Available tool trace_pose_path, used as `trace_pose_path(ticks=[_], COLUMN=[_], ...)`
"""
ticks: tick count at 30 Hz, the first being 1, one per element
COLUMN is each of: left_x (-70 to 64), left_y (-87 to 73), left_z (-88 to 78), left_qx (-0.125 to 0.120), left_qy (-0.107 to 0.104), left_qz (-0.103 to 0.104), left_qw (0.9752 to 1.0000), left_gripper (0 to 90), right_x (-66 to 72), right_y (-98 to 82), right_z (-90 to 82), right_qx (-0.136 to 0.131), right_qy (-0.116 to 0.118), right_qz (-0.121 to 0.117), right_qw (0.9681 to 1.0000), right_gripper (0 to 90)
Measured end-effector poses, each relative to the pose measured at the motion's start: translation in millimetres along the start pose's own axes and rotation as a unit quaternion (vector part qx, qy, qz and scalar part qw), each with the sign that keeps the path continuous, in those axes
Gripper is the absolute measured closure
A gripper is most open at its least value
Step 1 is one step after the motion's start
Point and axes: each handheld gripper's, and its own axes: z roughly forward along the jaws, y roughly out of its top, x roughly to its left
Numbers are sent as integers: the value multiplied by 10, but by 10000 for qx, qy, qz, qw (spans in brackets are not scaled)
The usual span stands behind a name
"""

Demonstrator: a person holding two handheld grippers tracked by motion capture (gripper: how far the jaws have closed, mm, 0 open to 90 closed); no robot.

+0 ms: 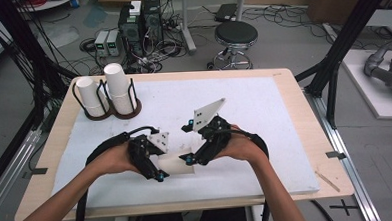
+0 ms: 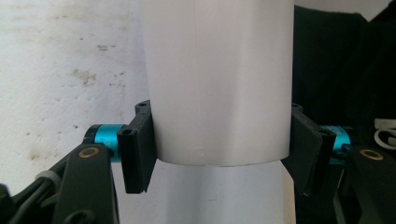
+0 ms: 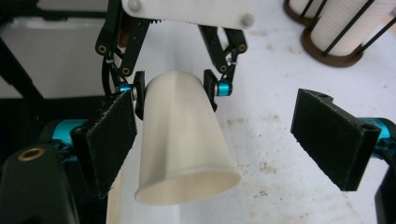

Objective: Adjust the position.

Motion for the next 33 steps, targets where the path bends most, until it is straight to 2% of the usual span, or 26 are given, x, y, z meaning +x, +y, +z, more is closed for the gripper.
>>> trace_pose_path(ticks=[1,2,3,5,6,8,10,12,13,16,18,19,20,24,25,26,28,29,30,31,32,33], left_x=[0,0,0,-3,-3,4,4,5,8,13,20,25,25,36,36,36,31,30,28,28,31,31], left_y=[-27,-27,-53,-102,-148,-170,-231,-247,-262,-304,-336,-368,-368,-435,-465,-465,-496,-507,-532,-532,-545,-558], left_z=[-17,-17,-34,-68,-113,-134,-160,-168,-175,-194,-210,-225,-225,-251,-256,-256,-254,-254,-250,-250,-249,-246], left_qx=[-115,-115,-219,-388,-630,-717,-982,-1058,-1133,-1345,-1529,-1667,-1667,-2012,-2166,-2166,-2400,-2443,-2599,-2599,-2646,-2724], left_qy=[19,19,32,41,59,47,119,154,126,93,90,114,114,145,160,160,141,134,147,147,128,117], left_qz=[-40,-40,-78,-119,-165,-172,-269,-272,-294,-369,-422,-442,-442,-526,-566,-566,-603,-609,-611,-611,-602,-620], left_qw=[9999,9999,9997,9992,9979,9973,9947,9939,9930,9902,9873,9850,9850,9780,9745,9745,9688,9677,9636,9636,9624,9601], left_gripper=[351,351,351,351,351,351,351,351,351,350,350,350,350,350,350,351,351,350,350,350,350,350], right_x=[3,3,4,2,4,5,8,5,1,-1,-8,-5,0,1,-5,1,7,7,9,12,13,8], right_y=[-6,-6,-23,-45,-56,-73,-120,-137,-168,-212,-242,-256,-269,-311,-343,-358,-373,-394,-421,-435,-447,-459], right_z=[-26,-26,-71,-106,-120,-130,-151,-155,-169,-180,-186,-191,-194,-200,-199,-196,-194,-190,-174,-165,-153,-141], right_qx=[-62,-62,-201,-305,-347,-420,-600,-690,-827,-942,-1016,-1045,-1068,-1202,-1286,-1321,-1373,-1432,-1540,-1558,-1588,-1620], right_qy=[-7,-7,-47,-97,-110,-134,-185,-205,-244,-253,-286,-313,-306,-280,-285,-288,-296,-275,-269,-219,-219,-239], right_qz=[19,19,31,56,86,110,203,215,265,363,387,412,471,547,586,624,680,707,742,791,817,808], right_qw=[10000,10000,9998,9995,9993,9990,9978,9972,9959,9946,9937,9932,9927,9909,9896,9889,9878,9868,9849,9844,9837,9832], right_gripper=[150,150,150,150,150,150,150,150,150,150,150,150,150,150,151,151,151,151,151,151,151,151])
